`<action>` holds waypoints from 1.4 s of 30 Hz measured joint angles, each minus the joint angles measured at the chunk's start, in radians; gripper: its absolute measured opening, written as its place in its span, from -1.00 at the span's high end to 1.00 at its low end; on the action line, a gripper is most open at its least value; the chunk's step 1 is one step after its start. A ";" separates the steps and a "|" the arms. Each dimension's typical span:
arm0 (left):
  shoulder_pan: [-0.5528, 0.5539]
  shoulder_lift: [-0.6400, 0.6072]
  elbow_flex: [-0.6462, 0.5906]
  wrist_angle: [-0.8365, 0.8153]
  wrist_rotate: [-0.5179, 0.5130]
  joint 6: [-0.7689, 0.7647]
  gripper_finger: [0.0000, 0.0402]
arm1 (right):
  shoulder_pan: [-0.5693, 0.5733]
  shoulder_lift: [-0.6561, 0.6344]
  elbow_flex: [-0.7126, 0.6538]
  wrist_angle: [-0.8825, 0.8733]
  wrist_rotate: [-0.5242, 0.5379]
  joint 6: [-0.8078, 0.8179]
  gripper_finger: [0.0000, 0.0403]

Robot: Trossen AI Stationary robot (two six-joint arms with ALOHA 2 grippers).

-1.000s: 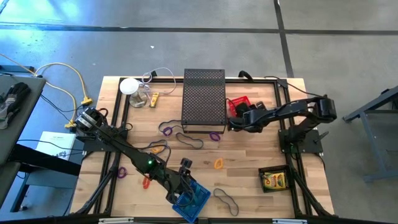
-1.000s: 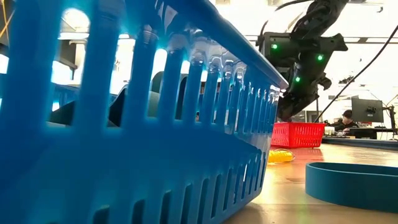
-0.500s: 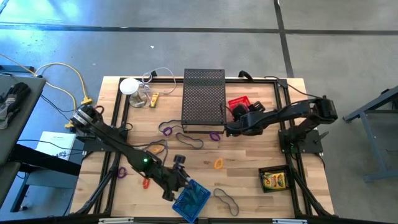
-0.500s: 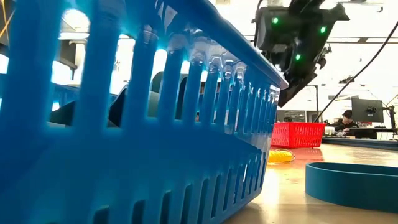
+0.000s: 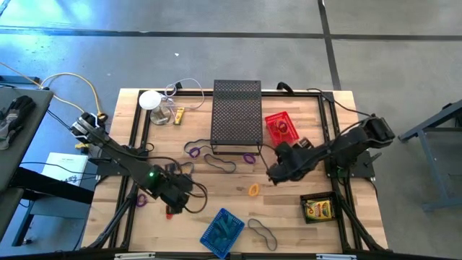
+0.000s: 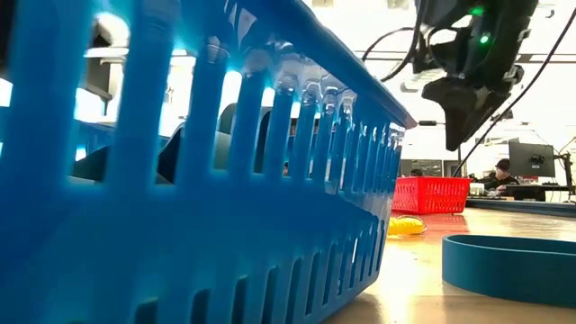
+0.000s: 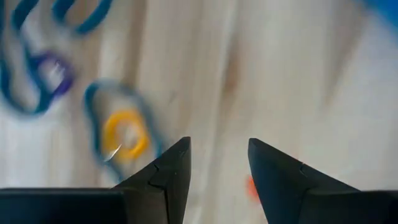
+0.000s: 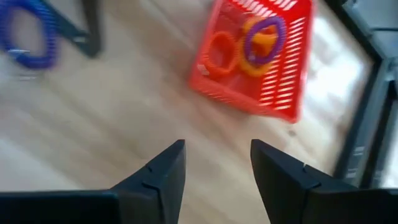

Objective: Pick & Place Office Desk Supplies
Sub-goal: Put the blue rubber band into the blue bin

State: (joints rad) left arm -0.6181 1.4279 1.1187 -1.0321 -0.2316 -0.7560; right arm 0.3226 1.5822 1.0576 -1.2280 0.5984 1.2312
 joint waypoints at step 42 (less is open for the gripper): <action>0.090 0.004 -0.448 0.234 0.037 0.067 0.23 | 0.149 0.000 0.000 0.375 0.002 -0.032 0.22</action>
State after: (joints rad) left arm -0.5282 1.4315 0.6702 -0.7986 -0.1947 -0.6889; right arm 0.4713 1.5822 1.0576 -0.8534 0.6000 1.1995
